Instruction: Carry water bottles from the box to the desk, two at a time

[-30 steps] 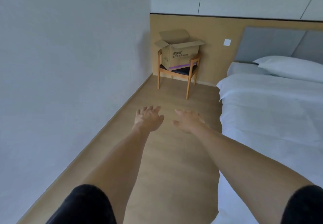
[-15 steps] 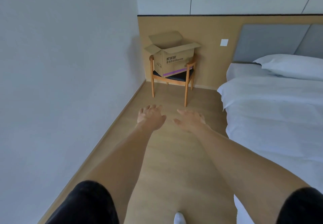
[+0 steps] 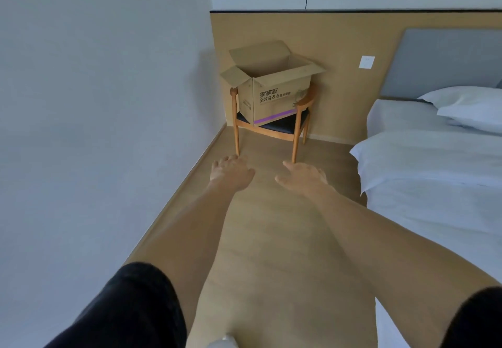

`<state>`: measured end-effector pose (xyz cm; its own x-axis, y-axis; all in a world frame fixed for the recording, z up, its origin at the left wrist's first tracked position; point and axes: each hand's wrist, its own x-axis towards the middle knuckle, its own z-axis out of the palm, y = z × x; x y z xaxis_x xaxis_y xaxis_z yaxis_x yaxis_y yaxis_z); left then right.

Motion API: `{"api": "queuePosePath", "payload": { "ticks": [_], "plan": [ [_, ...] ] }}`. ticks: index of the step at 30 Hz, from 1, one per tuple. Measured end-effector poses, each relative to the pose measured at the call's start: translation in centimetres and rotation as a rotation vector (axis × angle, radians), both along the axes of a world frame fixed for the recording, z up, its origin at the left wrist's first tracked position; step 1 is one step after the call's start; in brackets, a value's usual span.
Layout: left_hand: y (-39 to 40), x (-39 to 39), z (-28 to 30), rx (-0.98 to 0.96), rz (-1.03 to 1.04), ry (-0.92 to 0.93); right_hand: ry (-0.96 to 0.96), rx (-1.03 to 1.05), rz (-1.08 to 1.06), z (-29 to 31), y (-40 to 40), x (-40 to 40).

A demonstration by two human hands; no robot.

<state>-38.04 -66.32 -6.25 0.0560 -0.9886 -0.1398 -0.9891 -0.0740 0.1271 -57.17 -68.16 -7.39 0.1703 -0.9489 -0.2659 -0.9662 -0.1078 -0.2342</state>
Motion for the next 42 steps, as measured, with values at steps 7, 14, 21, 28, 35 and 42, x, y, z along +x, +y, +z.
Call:
{"api": "queuePosePath", "payload": {
  "ticks": [7,14,21,28,35,42],
  "plan": [
    [-13.7,-1.5,-1.5,-0.007,-0.097,0.025,0.021,-0.031,-0.065,-0.2,-11.7,-1.2],
    [-30.9,0.1,-1.3,-0.016,-0.2,0.073,0.038,-0.059,-0.168,1.1,-25.9,0.0],
    [-44.5,1.4,-0.4,-0.019,-0.255,0.095,-0.016,-0.082,-0.239,2.0,-38.1,1.5],
    [-55.9,2.1,-0.6,-0.011,-0.246,0.088,-0.014,-0.081,-0.245,1.1,-50.1,1.7],
    [-68.9,1.9,-2.1,-0.037,-0.183,0.058,-0.079,-0.094,-0.187,-0.5,-65.1,1.5],
    [-82.3,0.3,-2.8,-0.017,-0.064,0.071,-0.063,-0.03,-0.092,-0.8,-80.1,0.0]
  ]
}}
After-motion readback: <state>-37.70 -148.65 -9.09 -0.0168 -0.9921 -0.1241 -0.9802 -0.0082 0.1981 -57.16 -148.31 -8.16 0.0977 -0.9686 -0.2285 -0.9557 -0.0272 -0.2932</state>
